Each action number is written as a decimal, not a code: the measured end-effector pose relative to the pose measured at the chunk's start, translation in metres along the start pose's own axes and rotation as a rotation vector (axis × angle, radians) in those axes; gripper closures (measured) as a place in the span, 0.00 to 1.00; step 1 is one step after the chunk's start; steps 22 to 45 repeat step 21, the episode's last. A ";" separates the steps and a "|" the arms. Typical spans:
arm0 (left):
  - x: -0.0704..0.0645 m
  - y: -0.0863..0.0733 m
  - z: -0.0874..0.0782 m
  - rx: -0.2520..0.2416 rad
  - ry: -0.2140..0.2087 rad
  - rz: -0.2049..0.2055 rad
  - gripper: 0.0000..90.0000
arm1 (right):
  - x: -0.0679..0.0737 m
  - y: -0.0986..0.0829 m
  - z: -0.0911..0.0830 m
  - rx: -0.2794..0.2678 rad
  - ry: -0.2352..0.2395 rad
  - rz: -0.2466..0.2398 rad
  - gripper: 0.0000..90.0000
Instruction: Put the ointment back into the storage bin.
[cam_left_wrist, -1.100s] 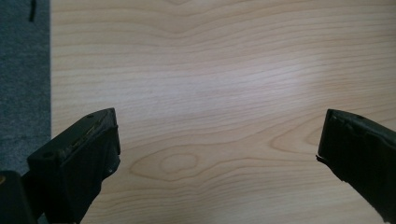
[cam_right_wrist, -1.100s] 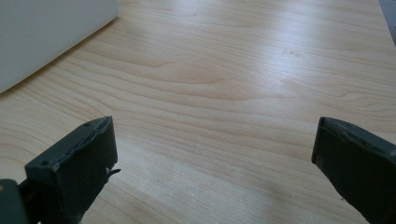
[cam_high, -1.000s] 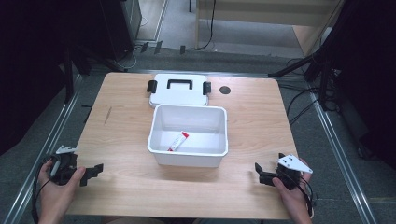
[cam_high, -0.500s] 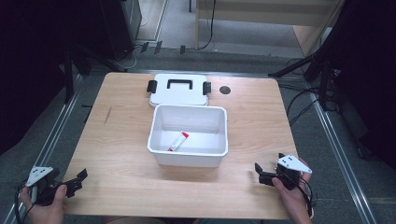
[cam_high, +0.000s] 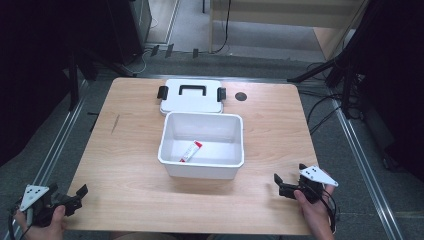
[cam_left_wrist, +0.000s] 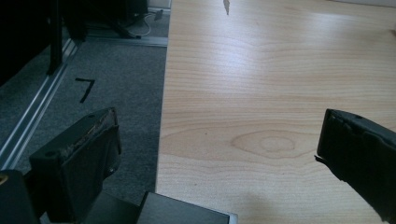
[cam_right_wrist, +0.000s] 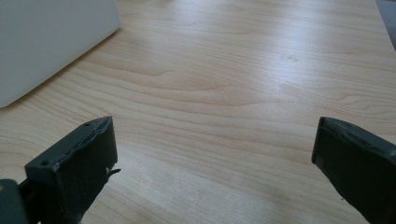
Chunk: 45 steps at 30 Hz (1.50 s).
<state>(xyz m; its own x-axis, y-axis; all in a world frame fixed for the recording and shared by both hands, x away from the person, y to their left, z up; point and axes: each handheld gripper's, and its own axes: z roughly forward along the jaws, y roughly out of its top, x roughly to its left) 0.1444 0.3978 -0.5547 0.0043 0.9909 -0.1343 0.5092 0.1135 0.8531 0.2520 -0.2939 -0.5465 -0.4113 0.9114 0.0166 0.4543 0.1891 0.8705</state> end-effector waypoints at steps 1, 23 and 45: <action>0.000 0.000 0.000 0.000 -0.002 0.004 0.00 | 0.000 0.000 0.000 0.000 0.000 0.002 0.00; 0.000 -0.003 0.004 0.005 -0.026 -0.004 0.00 | 0.001 0.000 0.001 -0.001 0.014 -0.014 0.00; 0.000 -0.003 0.004 0.005 -0.026 -0.004 0.00 | 0.001 0.000 0.001 -0.001 0.014 -0.014 0.00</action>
